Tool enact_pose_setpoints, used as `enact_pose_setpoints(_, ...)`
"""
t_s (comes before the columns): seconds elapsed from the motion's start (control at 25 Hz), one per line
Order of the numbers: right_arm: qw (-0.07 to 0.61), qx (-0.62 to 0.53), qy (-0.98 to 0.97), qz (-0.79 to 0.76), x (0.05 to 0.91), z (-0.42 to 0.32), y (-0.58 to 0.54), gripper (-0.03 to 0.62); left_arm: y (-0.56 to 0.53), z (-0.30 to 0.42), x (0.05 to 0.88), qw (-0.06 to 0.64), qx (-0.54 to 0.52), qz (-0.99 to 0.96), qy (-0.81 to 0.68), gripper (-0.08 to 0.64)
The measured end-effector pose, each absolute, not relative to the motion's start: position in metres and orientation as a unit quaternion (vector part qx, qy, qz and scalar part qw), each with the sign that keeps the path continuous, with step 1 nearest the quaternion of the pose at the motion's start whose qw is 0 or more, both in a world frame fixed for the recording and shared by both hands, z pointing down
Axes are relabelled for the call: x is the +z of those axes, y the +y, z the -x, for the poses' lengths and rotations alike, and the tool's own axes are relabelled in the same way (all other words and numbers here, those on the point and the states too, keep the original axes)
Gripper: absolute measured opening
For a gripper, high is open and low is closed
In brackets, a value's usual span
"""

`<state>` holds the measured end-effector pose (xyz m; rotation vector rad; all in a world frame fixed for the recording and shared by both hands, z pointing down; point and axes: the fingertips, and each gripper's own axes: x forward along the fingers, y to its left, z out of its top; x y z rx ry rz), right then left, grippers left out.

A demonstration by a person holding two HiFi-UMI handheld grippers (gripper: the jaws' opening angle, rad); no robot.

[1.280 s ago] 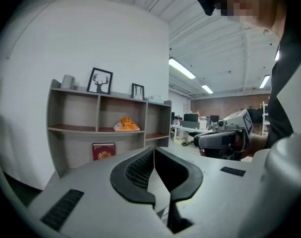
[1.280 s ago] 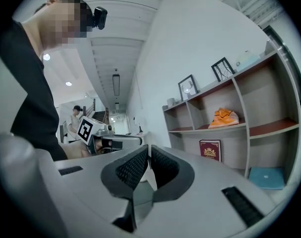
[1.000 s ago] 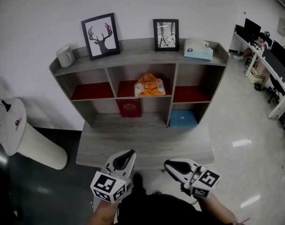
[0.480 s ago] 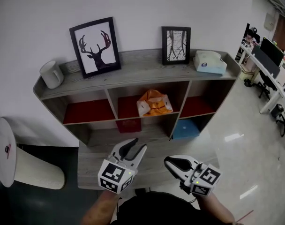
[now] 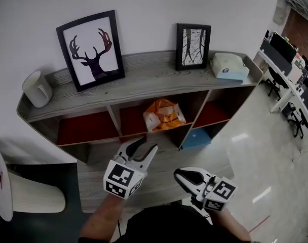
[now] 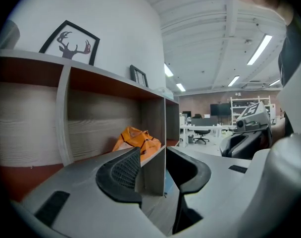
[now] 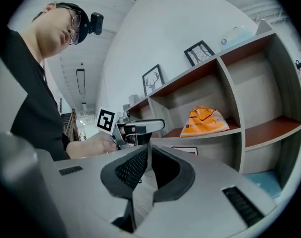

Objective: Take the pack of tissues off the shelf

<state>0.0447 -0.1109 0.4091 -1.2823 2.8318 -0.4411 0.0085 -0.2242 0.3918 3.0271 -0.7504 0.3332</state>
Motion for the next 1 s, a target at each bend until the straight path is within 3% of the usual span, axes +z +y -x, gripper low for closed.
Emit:
enact_pose_setpoints(0.56,0.005,-0.171,0.900,0.401,0.428,-0.089,-0.114,0.021,-0.263,-0.073,0.415,-0.005,0.162,-0.957,-0.241,0.207)
enact_pose_setpoints(0.92,0.014,-0.185,0.893,0.410,0.436,-0.112,-0.116,0.021,-0.282,-0.087,0.433,-0.005,0.194,-0.943,-0.271,0.209)
enact_pose_setpoints(1.0,0.016,-0.187,0.894,0.408,0.437,-0.113,-0.118,0.021,-0.284,-0.088,0.435,-0.010,0.201,-0.941,-0.273,0.183)
